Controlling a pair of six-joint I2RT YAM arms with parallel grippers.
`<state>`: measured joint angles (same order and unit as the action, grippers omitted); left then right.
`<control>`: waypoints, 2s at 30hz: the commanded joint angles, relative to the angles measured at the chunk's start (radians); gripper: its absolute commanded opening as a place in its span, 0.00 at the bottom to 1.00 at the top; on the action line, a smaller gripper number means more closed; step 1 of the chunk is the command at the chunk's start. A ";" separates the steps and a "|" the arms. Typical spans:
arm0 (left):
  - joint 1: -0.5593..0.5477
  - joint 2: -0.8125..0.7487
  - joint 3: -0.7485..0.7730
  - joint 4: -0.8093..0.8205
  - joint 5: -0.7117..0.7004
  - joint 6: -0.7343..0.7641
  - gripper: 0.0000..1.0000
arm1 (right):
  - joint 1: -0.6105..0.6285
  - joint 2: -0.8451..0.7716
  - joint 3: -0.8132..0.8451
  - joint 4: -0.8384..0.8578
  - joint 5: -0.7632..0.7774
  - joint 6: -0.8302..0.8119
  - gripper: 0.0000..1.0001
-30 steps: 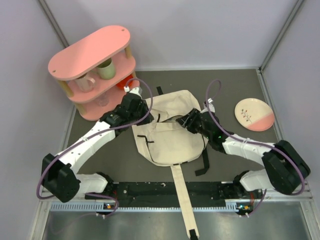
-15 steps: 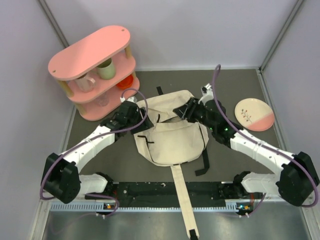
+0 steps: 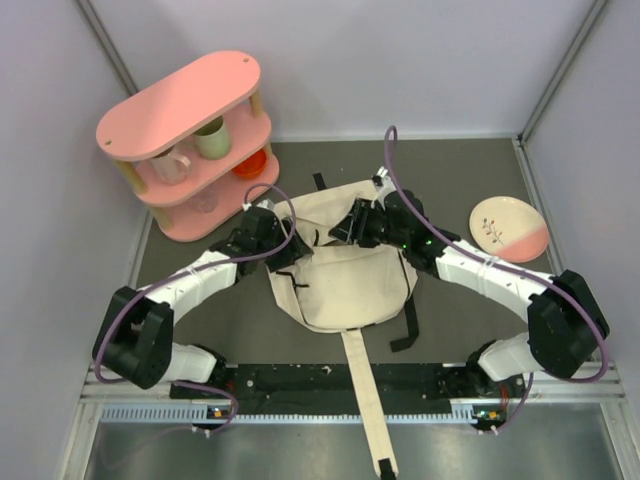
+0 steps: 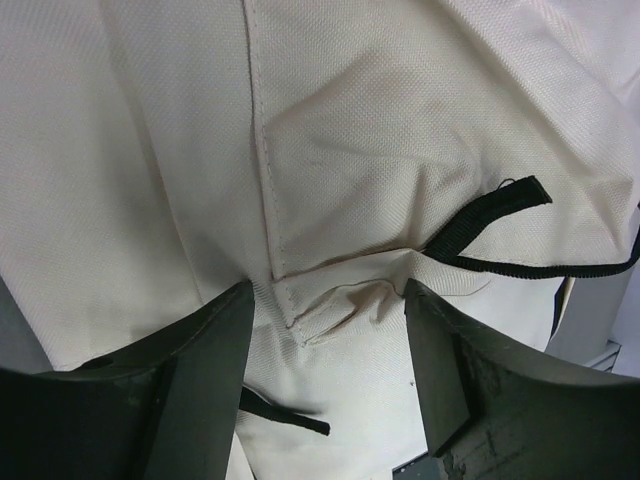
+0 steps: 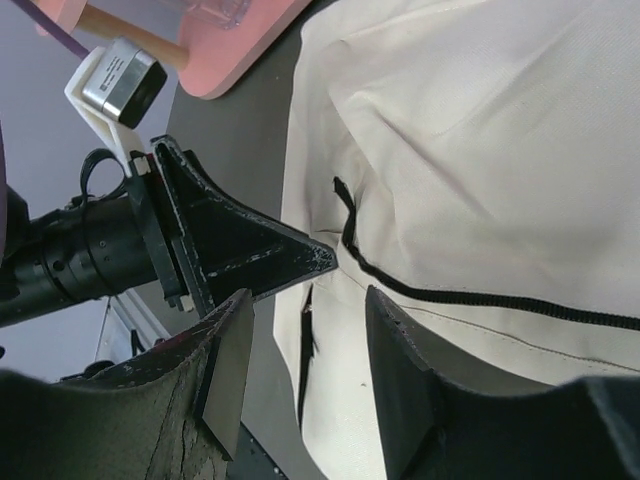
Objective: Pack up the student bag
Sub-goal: Zip the student bag at the center of the board.
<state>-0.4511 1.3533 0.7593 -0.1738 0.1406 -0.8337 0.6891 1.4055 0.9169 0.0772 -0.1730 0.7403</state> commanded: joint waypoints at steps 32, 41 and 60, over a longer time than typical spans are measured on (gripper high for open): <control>0.026 -0.069 -0.044 0.226 0.186 0.025 0.00 | 0.043 0.105 0.152 -0.062 -0.077 -0.074 0.48; 0.026 -0.140 -0.061 0.189 0.168 0.068 0.00 | 0.043 0.196 0.232 -0.103 0.012 -0.085 0.46; 0.026 -0.145 -0.058 0.194 0.194 0.071 0.00 | 0.046 0.305 0.266 -0.037 -0.017 -0.087 0.02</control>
<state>-0.4202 1.2587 0.6971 -0.0261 0.2764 -0.7818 0.7197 1.7134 1.1584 -0.0090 -0.1967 0.6563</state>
